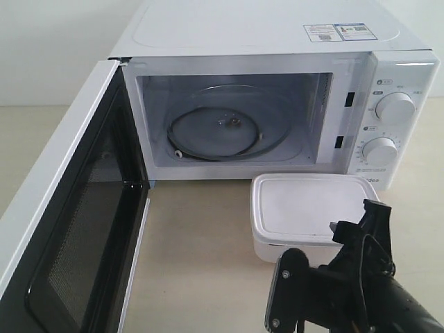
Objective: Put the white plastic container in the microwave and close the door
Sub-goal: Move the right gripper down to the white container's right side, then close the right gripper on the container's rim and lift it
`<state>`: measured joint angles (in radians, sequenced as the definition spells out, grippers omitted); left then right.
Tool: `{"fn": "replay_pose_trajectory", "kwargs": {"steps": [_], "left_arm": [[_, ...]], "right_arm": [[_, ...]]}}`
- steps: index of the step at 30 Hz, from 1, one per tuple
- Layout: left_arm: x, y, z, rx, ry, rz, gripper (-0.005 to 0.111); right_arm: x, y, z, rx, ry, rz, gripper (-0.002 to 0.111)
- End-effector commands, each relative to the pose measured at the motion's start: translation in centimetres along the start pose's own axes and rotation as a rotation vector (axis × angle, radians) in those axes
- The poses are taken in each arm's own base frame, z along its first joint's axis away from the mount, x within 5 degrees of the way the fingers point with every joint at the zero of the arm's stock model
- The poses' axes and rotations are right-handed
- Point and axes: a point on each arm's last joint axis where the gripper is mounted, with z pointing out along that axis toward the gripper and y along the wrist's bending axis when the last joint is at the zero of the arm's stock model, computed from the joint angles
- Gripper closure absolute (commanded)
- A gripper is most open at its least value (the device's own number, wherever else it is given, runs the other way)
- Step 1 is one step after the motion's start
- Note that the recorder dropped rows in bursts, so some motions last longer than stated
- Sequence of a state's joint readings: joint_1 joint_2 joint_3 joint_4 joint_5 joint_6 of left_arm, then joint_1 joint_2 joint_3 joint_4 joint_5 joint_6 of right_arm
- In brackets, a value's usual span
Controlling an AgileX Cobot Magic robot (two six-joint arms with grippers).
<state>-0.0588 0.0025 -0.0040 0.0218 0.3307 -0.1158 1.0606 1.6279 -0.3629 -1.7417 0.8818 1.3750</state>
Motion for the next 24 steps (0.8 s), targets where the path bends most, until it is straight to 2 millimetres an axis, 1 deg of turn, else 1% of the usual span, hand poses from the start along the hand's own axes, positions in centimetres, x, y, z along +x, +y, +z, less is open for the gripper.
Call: {"fn": "replay_pose_trajectory", "kwargs": {"steps": [1, 5, 9, 17, 19, 24], "left_arm": [[0.0, 0.0, 0.0, 0.008, -0.014, 0.005, 0.103], [0.0, 0.0, 0.0, 0.008, -0.014, 0.005, 0.103], [0.0, 0.0, 0.0, 0.008, -0.014, 0.005, 0.103], [0.0, 0.0, 0.0, 0.008, -0.014, 0.005, 0.103], [0.0, 0.0, 0.0, 0.008, -0.014, 0.005, 0.103], [0.0, 0.0, 0.0, 0.008, -0.014, 0.005, 0.103]], "right_arm": [[-0.5, 0.5, -0.5, -0.015, -0.036, -0.119, 0.046], [-0.6, 0.8, -0.7, -0.035, -0.049, -0.131, 0.046], [-0.6, 0.7, -0.6, -0.026, -0.045, -0.120, 0.046], [-2.1, 0.0, -0.3, -0.031, -0.069, -0.065, 0.046], [-1.9, 0.1, 0.0, -0.065, -0.062, -0.059, 0.046], [-1.7, -0.2, 0.3, -0.061, -0.046, -0.050, 0.046]]}}
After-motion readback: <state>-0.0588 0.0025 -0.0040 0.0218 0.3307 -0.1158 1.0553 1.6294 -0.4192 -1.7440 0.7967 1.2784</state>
